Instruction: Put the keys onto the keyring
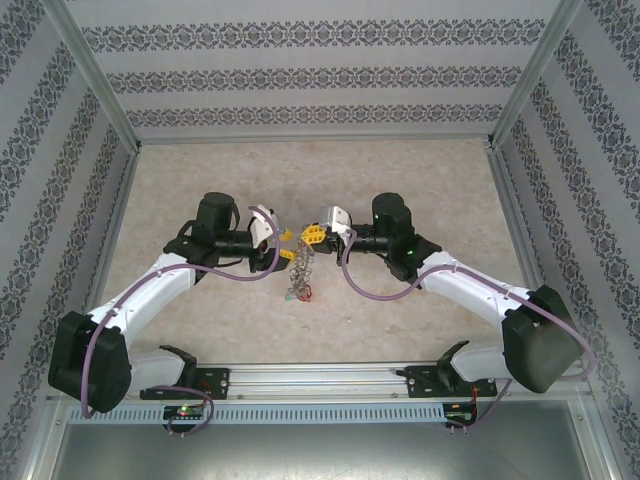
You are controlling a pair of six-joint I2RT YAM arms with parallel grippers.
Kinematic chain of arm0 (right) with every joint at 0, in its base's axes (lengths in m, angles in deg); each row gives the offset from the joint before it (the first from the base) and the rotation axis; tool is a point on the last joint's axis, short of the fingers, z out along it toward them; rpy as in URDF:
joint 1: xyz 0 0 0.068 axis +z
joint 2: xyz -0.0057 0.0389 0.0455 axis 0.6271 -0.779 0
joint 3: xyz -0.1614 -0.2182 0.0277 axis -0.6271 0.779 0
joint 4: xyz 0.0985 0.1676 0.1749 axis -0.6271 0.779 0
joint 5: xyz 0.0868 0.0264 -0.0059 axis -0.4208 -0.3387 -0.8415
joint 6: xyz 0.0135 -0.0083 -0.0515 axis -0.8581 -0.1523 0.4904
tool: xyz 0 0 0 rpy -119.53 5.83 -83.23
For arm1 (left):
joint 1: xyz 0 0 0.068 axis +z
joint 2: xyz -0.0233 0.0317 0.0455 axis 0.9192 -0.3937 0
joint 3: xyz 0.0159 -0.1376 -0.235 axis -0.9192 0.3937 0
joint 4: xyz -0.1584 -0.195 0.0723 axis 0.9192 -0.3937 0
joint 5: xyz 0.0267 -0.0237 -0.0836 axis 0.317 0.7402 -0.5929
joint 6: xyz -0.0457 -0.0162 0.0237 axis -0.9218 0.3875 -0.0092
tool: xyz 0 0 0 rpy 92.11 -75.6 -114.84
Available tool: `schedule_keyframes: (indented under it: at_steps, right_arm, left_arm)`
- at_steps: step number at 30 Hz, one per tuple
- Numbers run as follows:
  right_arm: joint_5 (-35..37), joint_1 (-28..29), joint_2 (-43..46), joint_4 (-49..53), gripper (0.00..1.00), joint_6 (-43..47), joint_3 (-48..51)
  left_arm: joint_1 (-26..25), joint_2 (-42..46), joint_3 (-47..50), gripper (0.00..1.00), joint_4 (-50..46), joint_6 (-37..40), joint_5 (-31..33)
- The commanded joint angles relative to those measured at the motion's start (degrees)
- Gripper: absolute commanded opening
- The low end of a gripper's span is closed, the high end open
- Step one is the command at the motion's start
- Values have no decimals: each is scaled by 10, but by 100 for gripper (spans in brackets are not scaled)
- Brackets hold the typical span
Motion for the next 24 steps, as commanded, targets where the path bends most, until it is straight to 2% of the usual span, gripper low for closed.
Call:
schedule_keyframes:
  at_steps: [1,7,15,21,24]
  right_arm:
    - [-44,5,-4,-20,0,15,-30]
    - [-71,-2,-6,18,0,50,-33]
    - [-93,-11,-2,56,0,72,-45]
    - [-106,-10,-1,74,0,80,-58]
    - [-103,-7,2,75,0,84,-60]
  left_arm:
    - [-3,-2,9,54,30,-13,-19]
    - [-3,35,20,58,-36,8,-29]
    - [2,129,38,60,-116,-13,19]
    - [1,109,58,59,-17,-82,38]
    - [-3,82,57,50,31,-118,32]
